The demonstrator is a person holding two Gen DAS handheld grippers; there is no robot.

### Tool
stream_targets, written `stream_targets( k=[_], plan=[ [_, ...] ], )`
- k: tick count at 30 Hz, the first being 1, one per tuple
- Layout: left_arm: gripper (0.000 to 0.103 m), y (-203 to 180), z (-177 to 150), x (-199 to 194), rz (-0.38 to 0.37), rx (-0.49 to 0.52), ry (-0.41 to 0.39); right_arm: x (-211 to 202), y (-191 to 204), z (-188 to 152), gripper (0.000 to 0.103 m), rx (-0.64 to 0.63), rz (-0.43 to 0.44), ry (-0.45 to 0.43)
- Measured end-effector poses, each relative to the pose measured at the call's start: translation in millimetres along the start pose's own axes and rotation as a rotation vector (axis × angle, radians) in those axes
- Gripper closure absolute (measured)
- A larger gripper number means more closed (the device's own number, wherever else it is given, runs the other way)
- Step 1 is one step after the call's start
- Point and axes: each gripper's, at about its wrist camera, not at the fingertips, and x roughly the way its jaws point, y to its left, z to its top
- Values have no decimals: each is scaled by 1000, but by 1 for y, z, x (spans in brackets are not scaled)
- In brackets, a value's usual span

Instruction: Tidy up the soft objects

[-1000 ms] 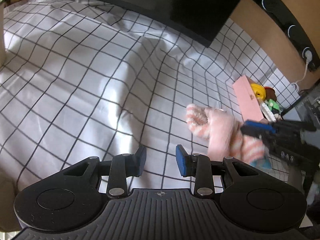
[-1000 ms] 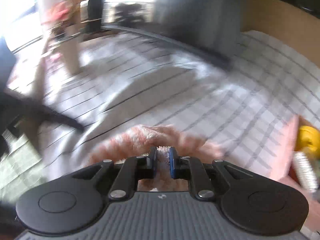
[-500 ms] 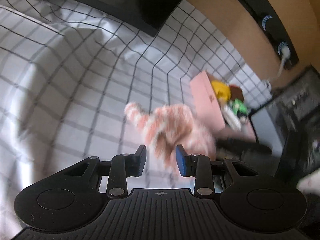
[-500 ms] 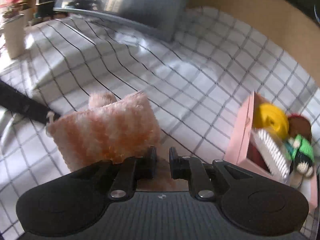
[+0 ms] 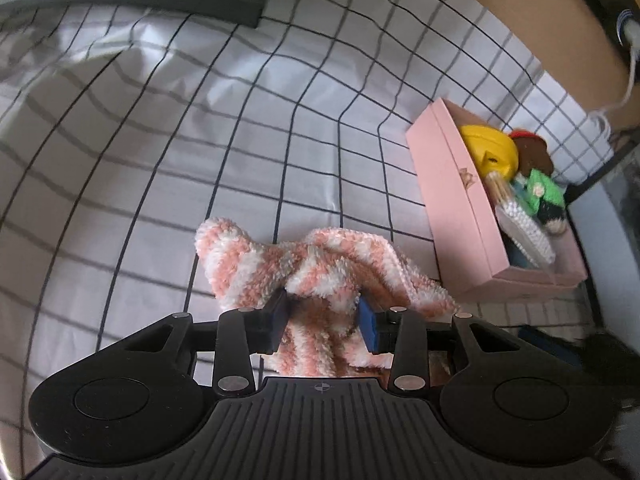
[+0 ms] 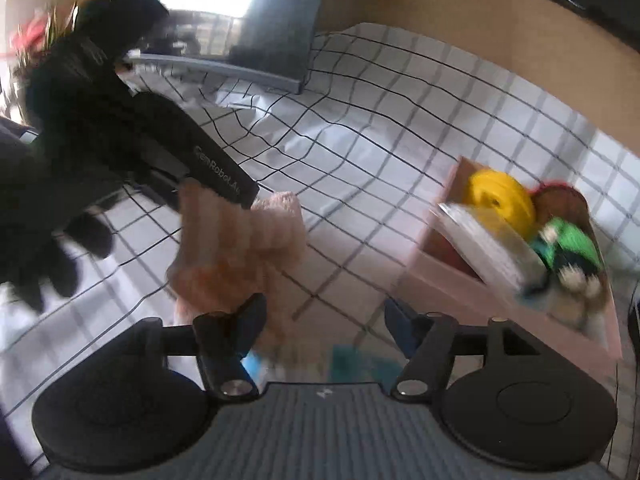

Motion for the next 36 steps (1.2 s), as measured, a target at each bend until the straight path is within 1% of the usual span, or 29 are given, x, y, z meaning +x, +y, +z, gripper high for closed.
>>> stream_targets(
  k=[2, 4, 6, 8, 9, 10, 12, 14, 15, 16, 18, 19, 21, 23, 25, 27, 28, 30, 32, 34, 35, 36],
  plan=[
    [62, -5, -2, 0, 18, 42, -7, -11, -14, -8, 30, 51, 18, 12],
    [62, -11, -4, 1, 33, 106, -9, -15, -23, -16, 29, 95, 23, 36],
    [62, -16, -9, -1, 61, 203, -10, -14, -31, -23, 27, 146, 32, 60],
    [62, -20, -15, -5, 96, 297, -1, -13, -37, -27, 26, 207, 59, 73],
    [62, -20, -18, -7, 110, 327, 8, -13, -39, -27, 24, 224, 72, 81],
    [62, -17, -20, -10, 115, 335, 16, -13, -39, -27, 23, 238, 76, 88],
    [62, -4, -19, -14, 72, 256, 32, -12, -34, -29, 20, 248, 76, 91],
    [63, 11, -17, -13, 17, 112, 38, -14, -29, -32, 19, 241, 77, 88],
    [62, 15, -16, -11, 3, 55, 31, -14, -27, -34, 18, 236, 70, 83],
    [61, 14, -16, -9, 4, 31, 23, -16, -24, -36, 18, 230, 60, 76],
    [51, 7, -14, -5, 15, 19, 13, -21, -24, -38, 18, 221, 53, 75],
    [48, 2, -11, -3, 21, 23, 15, -24, -25, -39, 18, 219, 49, 77],
    [39, -6, -6, 2, 31, 34, 27, -34, -28, -41, 18, 225, 28, 66],
    [33, -13, -3, 8, 30, 50, 36, -45, -35, -42, 18, 232, 22, 50],
    [23, -18, 1, 14, 24, 55, 41, -56, -43, -44, 18, 242, -2, 38],
    [5, -25, 3, 21, 9, 54, 50, -63, -50, -48, 18, 259, -42, 43],
    [3, -28, 2, 23, 12, 60, 48, -64, -52, -49, 18, 265, -60, 49],
    [3, -40, -2, 27, 60, 120, 37, -67, -55, -56, 18, 274, -107, 56],
    [5, -50, -12, 29, 104, 227, 29, -69, -56, -59, 18, 278, -133, 57],
    [18, -52, -22, 23, 145, 311, 3, -72, -56, -59, 18, 261, -139, 44],
    [31, -50, -26, 18, 163, 340, -11, -72, -55, -58, 18, 246, -146, 38],
    [38, -45, -30, 12, 158, 343, -20, -70, -53, -57, 18, 229, -160, 36]
  ],
)
